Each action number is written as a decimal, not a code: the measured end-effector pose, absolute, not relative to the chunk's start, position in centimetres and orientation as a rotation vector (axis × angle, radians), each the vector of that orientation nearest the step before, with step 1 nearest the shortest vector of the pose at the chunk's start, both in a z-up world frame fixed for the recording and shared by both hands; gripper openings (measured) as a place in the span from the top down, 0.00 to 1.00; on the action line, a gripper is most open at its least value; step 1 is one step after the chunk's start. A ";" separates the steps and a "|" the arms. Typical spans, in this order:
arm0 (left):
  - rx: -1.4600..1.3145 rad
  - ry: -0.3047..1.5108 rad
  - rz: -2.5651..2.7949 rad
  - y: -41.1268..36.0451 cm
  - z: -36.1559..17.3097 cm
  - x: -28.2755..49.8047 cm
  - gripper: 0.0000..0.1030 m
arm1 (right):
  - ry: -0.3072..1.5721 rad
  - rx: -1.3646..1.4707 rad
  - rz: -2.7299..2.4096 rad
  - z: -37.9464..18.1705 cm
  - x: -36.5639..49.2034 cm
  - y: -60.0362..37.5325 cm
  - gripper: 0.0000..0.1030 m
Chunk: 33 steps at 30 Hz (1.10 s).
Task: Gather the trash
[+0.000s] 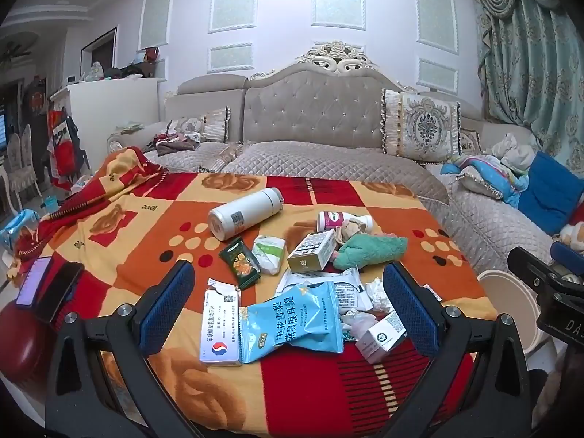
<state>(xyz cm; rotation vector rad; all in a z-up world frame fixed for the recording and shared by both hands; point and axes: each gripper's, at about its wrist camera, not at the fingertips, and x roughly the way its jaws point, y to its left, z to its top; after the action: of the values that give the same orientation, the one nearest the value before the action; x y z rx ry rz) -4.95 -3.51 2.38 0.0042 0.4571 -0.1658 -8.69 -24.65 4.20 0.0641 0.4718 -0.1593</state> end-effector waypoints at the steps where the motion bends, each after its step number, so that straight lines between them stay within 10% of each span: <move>1: 0.003 0.456 -0.167 -3.5 2.4 -5.0 0.01 | 0.477 0.062 -0.161 4.3 -8.6 -24.5 0.00; 33: 0.012 0.449 -0.175 -4.4 2.6 -5.4 0.01 | 0.480 0.076 -0.161 4.0 -8.7 -25.2 0.00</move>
<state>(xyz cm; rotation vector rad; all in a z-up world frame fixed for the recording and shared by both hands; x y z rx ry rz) -5.44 -4.36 2.56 0.0117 0.4492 -0.1746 -8.69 -25.22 4.00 0.0761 0.4805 -0.1607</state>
